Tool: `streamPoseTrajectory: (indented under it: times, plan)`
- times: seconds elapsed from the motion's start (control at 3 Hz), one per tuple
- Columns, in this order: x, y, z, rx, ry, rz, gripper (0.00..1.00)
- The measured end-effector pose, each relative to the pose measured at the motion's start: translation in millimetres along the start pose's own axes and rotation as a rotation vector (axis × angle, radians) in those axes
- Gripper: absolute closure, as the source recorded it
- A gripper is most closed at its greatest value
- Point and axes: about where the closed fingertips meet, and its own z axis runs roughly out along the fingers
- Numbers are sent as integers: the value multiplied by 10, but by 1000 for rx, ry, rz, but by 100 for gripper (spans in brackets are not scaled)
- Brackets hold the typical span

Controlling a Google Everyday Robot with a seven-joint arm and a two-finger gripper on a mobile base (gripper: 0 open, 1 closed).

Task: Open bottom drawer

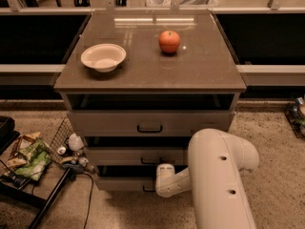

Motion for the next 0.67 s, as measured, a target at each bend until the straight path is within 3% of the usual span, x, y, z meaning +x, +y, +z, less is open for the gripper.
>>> streamPoseTrajectory:
  times: [0.67]
  plan:
    - [1, -3, -13, 0, 0, 0, 100]
